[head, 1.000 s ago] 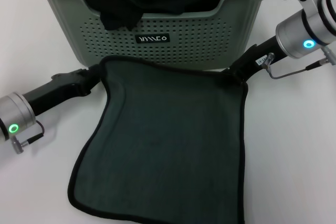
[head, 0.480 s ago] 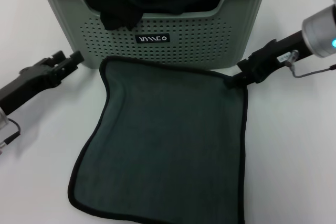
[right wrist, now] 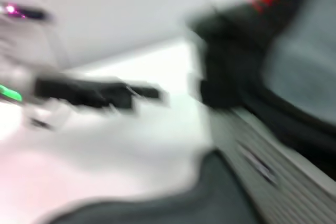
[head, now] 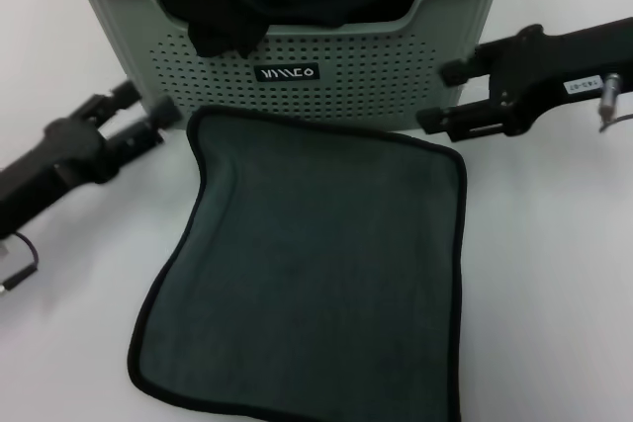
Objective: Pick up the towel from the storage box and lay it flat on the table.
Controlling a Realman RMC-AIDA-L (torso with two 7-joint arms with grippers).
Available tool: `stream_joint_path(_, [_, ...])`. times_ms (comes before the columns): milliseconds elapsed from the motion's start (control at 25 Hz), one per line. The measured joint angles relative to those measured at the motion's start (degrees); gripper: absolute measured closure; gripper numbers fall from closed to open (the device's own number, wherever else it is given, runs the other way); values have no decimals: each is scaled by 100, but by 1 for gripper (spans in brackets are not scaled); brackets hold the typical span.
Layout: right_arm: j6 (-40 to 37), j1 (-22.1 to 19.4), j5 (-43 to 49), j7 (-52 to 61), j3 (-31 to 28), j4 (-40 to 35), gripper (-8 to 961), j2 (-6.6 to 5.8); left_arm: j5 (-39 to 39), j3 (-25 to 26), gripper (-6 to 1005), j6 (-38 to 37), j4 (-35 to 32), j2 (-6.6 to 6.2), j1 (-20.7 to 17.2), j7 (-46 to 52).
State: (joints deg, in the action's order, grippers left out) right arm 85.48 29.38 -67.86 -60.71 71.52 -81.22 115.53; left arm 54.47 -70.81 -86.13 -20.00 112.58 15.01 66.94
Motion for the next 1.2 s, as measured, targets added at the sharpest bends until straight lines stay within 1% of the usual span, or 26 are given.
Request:
stream_joint_path(120, [656, -78, -791, -726, -290, 126, 309, 8, 462, -2, 111, -740, -171, -12, -4, -150])
stream_joint_path(240, [1243, -150, -1439, -1357, -396, 260, 308, -13, 955, -6, 106, -1509, -428, -9, -6, -344])
stream_joint_path(360, [1557, -313, -1898, -1915, -311, 285, 307, -20, 1291, -1, 107, -2218, -624, 20, 22, -569])
stream_joint_path(480, [1613, -564, -2200, -2509, 38, 263, 306, -28, 1392, -12, 108, -2608, -684, 63, 79, -755])
stream_joint_path(640, [1576, -874, -2336, -3468, 374, 447, 305, 25, 1419, -7, 109, -2676, -771, 115, 175, -806])
stream_joint_path(680, [1576, -874, -2336, -3468, 374, 447, 305, 25, 1420, 6, 109, -2672, -774, 118, 215, -807])
stream_joint_path(720, [1516, -963, -2462, -3916, 442, 642, 305, 42, 1420, 25, 109, -2665, -774, 107, 246, -806])
stream_joint_path(760, [1421, -991, -2694, -4351, 504, 979, 306, 44, 1421, 60, 110, -2663, -766, 68, 280, -782])
stream_joint_path(800, [1400, -988, -2754, -4476, 523, 1088, 307, 45, 1420, 80, 110, -2662, -759, 39, 300, -765])
stream_joint_path(840, [1377, -975, -2809, -4622, 539, 1195, 309, 45, 1422, 108, 110, -2663, -748, -23, 326, -728])
stream_joint_path(960, [1257, -886, -2908, -5323, 697, 1689, 310, 54, 1424, 174, 111, -2662, -738, -116, 336, -707])
stream_joint_path(1000, [1179, -850, -2943, -5559, 770, 1841, 310, 59, 1428, 217, 111, -2659, -741, -141, 300, -710])
stream_joint_path(1200, [805, -663, -3163, -5958, 1107, 2174, 310, 64, 1435, 328, 111, -2654, -779, -194, 114, -750])
